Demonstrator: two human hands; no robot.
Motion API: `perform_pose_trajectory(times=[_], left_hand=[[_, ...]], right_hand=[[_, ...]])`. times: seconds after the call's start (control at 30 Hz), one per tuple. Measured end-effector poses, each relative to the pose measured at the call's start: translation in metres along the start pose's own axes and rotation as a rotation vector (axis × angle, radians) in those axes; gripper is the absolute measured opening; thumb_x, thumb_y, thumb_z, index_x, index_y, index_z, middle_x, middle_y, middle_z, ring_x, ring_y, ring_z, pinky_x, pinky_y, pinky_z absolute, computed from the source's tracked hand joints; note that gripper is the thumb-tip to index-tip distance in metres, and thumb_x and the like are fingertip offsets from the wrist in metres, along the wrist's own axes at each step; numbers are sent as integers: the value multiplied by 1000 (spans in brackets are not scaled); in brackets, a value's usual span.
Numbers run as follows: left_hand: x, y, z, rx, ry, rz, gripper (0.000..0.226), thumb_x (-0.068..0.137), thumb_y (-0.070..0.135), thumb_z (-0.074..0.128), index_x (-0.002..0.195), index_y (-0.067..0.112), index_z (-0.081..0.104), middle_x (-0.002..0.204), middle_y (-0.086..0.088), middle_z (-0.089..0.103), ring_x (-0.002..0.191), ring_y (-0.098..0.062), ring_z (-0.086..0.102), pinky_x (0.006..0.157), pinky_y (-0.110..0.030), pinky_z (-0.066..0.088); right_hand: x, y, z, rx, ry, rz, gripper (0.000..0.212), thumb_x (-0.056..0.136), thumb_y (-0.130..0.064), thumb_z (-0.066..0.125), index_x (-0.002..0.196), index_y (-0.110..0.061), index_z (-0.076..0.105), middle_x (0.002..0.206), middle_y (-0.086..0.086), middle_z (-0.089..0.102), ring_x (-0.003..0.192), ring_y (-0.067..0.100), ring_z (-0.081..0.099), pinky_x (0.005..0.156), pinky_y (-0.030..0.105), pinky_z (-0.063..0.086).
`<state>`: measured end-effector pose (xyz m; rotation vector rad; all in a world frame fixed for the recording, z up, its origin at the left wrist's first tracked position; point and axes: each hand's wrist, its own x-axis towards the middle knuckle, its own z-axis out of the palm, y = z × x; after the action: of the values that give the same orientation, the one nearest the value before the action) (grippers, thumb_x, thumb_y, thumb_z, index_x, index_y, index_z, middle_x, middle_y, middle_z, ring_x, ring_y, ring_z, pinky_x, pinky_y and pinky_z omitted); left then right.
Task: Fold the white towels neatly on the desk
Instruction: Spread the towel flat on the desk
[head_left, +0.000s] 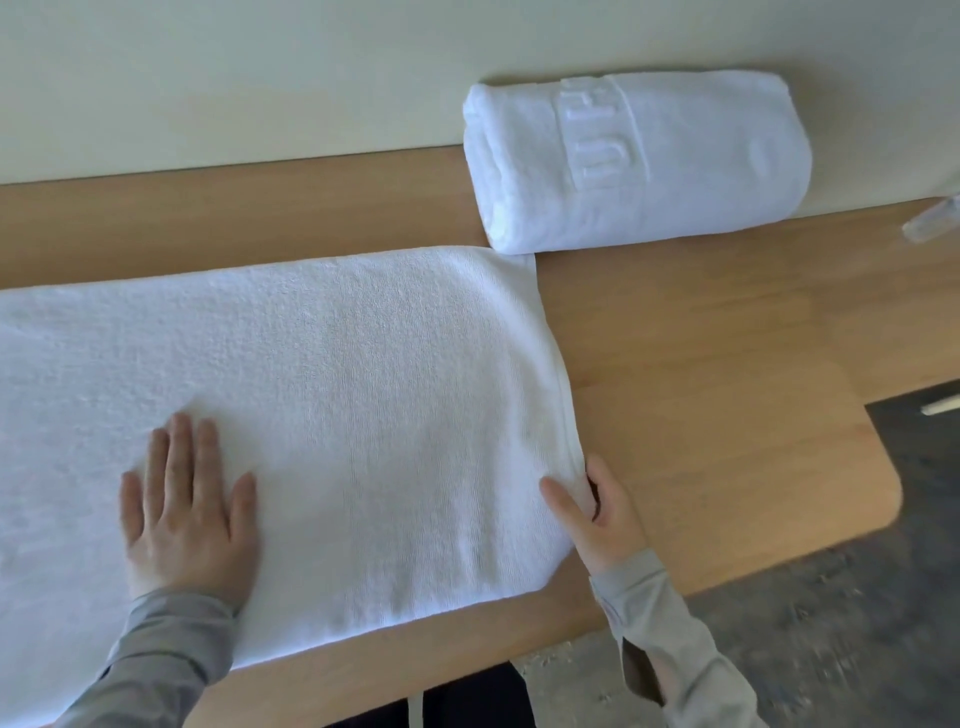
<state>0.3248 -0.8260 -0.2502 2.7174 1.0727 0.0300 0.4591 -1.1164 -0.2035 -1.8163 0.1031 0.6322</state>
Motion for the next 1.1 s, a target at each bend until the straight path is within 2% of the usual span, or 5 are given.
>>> perform_pose_trajectory(times=[0.17, 0.53, 0.77, 0.9, 1.1], left_hand=[[0, 1, -1, 3, -16, -3, 69, 89, 46, 18, 149, 13, 22, 157, -7, 16, 146, -22, 11, 118, -44, 5], [1, -7, 8, -4, 38, 21, 66, 90, 46, 21, 148, 14, 24, 156, -9, 20, 145, -25, 15, 116, -42, 4], [2, -12, 11, 4, 67, 35, 65, 91, 45, 22, 147, 13, 25, 155, -10, 23, 144, -25, 18, 116, -44, 7], [1, -8, 9, 12, 60, 26, 66, 91, 46, 20, 147, 12, 26, 155, -9, 23, 144, -25, 17, 116, -45, 7], [1, -9, 9, 3, 76, 42, 65, 91, 44, 23, 147, 11, 28, 154, -11, 25, 143, -27, 21, 115, -44, 8]], right_hand=[[4, -3, -13, -308, -31, 95, 17, 81, -27, 70, 93, -26, 59, 103, 0, 56, 92, 15, 58, 81, 30, 51], [-9, 10, -19, -320, -56, 116, 14, 90, -31, 57, 93, -17, 57, 81, 0, 63, 68, 8, 61, 51, 17, 46], [-8, 34, -12, -699, 272, 40, 36, 78, -41, 70, 83, -8, 55, 79, 8, 60, 70, 25, 57, 56, 27, 40], [-22, 32, 12, -913, 562, -374, 42, 87, -38, 54, 104, 0, 60, 100, 15, 62, 90, 27, 56, 69, 35, 49], [-42, 21, 143, -1064, -106, -790, 52, 96, -36, 28, 142, -13, 34, 153, 3, 29, 145, 19, 14, 114, 45, 18]])
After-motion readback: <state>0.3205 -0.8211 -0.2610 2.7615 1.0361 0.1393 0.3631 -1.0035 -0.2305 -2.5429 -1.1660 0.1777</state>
